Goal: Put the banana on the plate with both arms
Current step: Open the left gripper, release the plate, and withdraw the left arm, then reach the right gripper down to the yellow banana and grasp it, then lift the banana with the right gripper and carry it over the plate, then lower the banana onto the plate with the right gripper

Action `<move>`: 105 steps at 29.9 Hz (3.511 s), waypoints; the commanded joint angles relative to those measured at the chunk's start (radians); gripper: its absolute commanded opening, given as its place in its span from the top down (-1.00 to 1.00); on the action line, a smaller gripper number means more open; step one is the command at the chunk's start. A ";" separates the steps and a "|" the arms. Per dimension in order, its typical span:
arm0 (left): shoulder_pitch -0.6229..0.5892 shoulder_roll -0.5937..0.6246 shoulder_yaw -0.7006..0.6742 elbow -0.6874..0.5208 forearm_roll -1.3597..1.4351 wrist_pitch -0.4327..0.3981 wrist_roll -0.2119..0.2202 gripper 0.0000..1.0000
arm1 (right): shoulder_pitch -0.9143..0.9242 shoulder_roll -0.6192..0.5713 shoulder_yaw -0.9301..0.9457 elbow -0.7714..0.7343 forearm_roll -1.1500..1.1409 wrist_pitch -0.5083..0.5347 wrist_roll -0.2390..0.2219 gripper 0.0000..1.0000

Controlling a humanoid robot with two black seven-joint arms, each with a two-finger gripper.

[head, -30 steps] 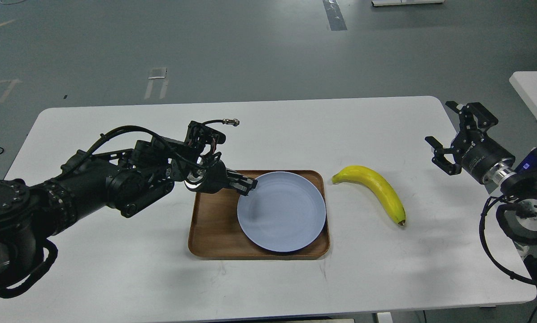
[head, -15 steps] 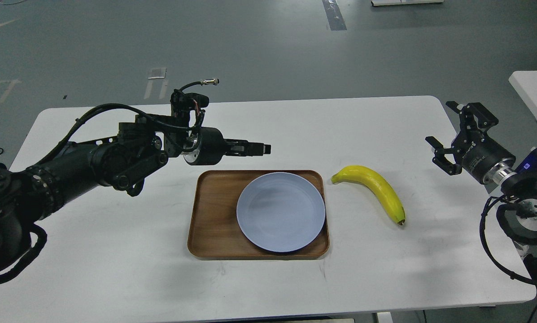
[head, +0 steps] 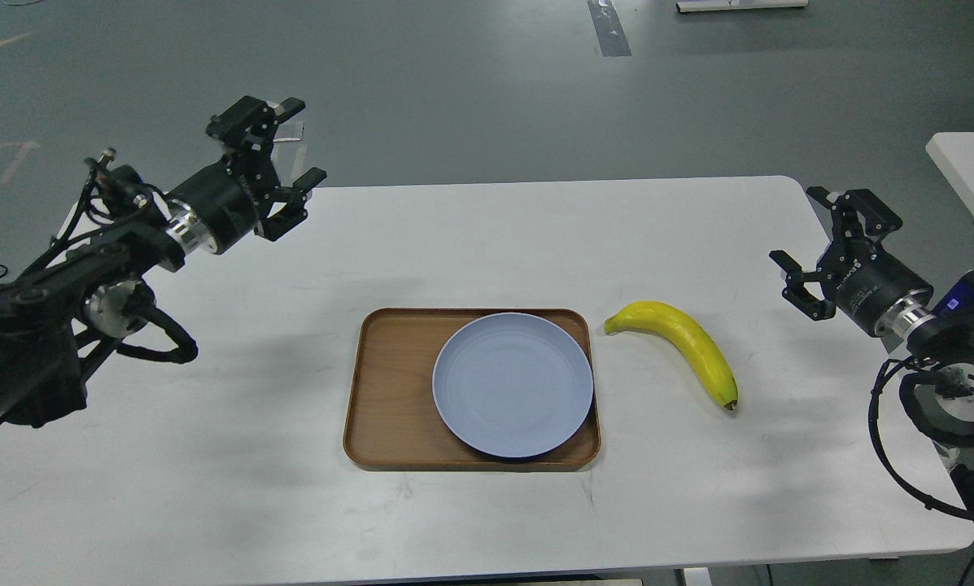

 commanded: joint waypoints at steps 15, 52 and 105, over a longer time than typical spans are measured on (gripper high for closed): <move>0.108 0.010 -0.121 -0.003 -0.011 0.000 0.000 -0.96 | 0.507 -0.116 -0.324 0.227 -0.979 0.000 0.000 -1.00; 0.108 0.008 -0.132 -0.004 -0.011 0.000 0.000 -0.96 | 0.553 0.177 -0.828 0.072 -1.329 -0.067 0.000 0.42; 0.093 -0.032 -0.132 0.002 -0.009 0.000 0.000 -0.96 | 0.704 0.463 -0.879 0.144 -1.102 -0.070 0.000 0.58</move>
